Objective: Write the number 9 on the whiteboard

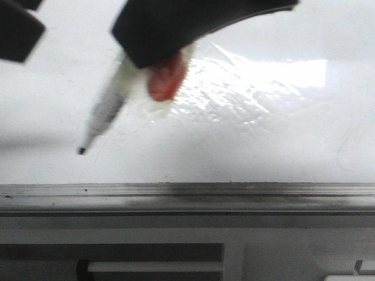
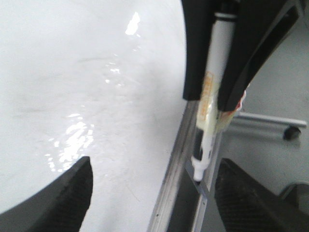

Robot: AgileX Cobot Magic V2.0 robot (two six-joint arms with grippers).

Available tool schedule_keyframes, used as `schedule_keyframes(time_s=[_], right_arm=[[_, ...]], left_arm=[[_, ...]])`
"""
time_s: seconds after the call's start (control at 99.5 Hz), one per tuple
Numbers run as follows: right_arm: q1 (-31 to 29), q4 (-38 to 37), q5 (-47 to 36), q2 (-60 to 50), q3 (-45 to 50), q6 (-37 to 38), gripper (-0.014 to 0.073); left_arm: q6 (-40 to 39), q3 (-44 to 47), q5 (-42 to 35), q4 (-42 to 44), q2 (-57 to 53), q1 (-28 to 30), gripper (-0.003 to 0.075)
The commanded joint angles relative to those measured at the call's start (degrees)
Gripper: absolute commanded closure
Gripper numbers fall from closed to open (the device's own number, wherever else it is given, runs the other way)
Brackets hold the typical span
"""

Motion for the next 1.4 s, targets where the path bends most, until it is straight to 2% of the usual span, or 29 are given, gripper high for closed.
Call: schedule_keyframes(time_s=[0.0,0.06,0.141,0.291,0.502,0.643,0.754,0.844,1.186,1.387], right_arm=[[-1.72,-17.51,11.01,-1.6,-6.88,13.73,0.0651],[-1.6,-27.18,18.75,-1.95,-11.56,20.47,0.0651],[-1.6,-31.0,19.99,-4.47,-15.4,27.55,0.0651],[-1.39,-31.15,7.26,-15.09,-13.51,30.85,0.0626],[-1.61,-40.7,-9.72,-28.09,5.64,33.98,0.0626],[-1.61,-42.79,-25.31,-29.27,14.7,35.28,0.0627],[-1.61,-42.79,-29.38,-25.43,15.17,35.28,0.0636],[-1.61,-42.62,-31.0,-21.58,14.94,35.38,0.0636],[-3.25,-40.46,-26.36,-8.95,6.11,35.38,0.0635],[-5.79,-40.18,-28.44,-7.26,5.13,35.49,0.0635]], left_arm=[[-5.16,-1.89,-3.21,-1.69,-5.21,1.87,0.0244],[-8.19,-1.89,-3.21,-1.61,-8.34,3.56,0.0285],[-12.64,-1.5,-3.21,-1.46,-11.94,5.73,0.0354],[-19.8,2.81,-4.47,0.37,-19.22,10.52,0.0498],[-21.96,10.68,-8.31,-0.04,-28.63,16.03,0.0533],[-21.96,13.42,-9.25,-3.14,-31.25,17.38,0.0627],[-21.96,13.7,-9.25,-3.77,-31.34,17.38,0.0739],[-21.96,13.7,-9.4,-3.9,-31.34,17.38,0.0741],[-21.96,13.7,-9.18,-3.9,-31.34,17.38,0.0741],[-21.96,13.7,-9.18,-3.9,-31.34,17.38,0.0741]])
